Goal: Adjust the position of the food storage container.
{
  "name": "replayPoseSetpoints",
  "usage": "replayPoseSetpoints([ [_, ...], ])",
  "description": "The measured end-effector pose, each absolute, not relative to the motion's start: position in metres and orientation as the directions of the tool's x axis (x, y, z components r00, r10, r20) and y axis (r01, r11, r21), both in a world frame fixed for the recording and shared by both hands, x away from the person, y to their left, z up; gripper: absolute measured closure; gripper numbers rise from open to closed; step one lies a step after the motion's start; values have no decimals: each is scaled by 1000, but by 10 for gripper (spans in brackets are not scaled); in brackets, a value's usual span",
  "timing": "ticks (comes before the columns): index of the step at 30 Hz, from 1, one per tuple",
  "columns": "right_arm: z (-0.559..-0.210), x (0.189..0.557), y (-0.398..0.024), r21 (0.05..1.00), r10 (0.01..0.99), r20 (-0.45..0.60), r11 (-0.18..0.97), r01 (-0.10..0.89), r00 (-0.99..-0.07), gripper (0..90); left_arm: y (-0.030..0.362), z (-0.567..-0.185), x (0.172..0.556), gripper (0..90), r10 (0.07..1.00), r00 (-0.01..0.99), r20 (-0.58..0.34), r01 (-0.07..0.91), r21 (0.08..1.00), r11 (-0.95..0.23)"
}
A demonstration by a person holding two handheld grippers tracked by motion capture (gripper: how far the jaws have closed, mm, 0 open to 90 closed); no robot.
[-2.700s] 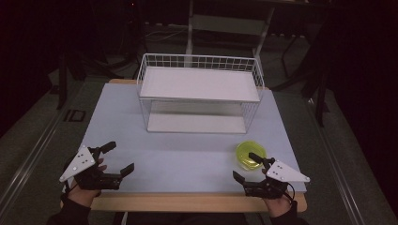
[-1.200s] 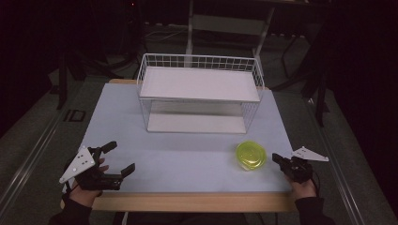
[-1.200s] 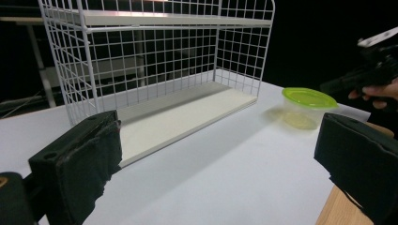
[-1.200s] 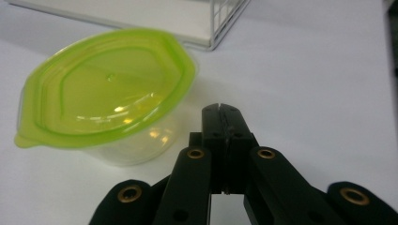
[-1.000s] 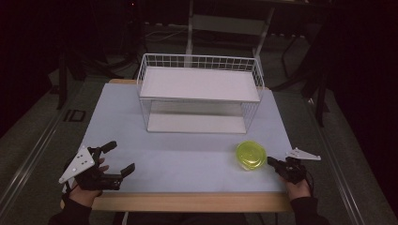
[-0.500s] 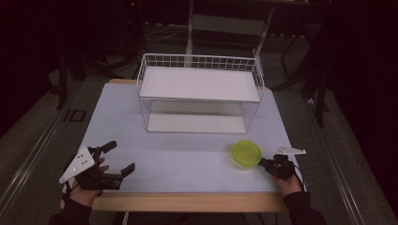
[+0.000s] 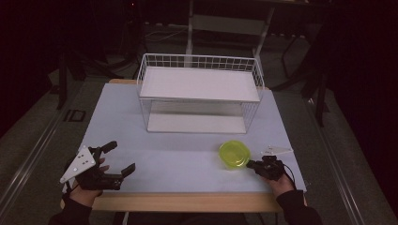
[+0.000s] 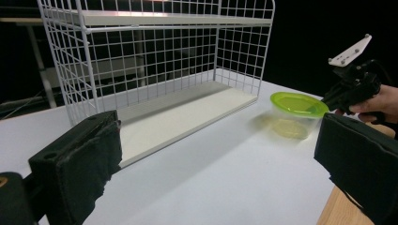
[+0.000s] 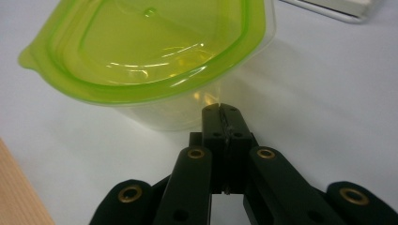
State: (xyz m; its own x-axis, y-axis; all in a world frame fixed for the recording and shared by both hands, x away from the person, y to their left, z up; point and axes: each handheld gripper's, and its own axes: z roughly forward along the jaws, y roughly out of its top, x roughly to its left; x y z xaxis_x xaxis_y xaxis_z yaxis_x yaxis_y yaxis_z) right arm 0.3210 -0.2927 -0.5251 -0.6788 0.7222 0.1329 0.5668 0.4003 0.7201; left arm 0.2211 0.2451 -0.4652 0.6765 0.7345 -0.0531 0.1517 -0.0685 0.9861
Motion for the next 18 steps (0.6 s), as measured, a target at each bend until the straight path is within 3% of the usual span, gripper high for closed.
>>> replayPoseSetpoints([
  [8,-518,329,-258,722,669,129,442,532,-732,900,247,-466,222,18,738,671,-66,160,985,-57],
  [10,-518,331,-247,735,656,180,405,544,-733,900,247,-465,222,17,741,669,-61,159,985,-62],
  [18,-518,337,-234,712,667,121,457,532,-735,900,246,-465,221,18,736,675,-53,159,984,-74],
])
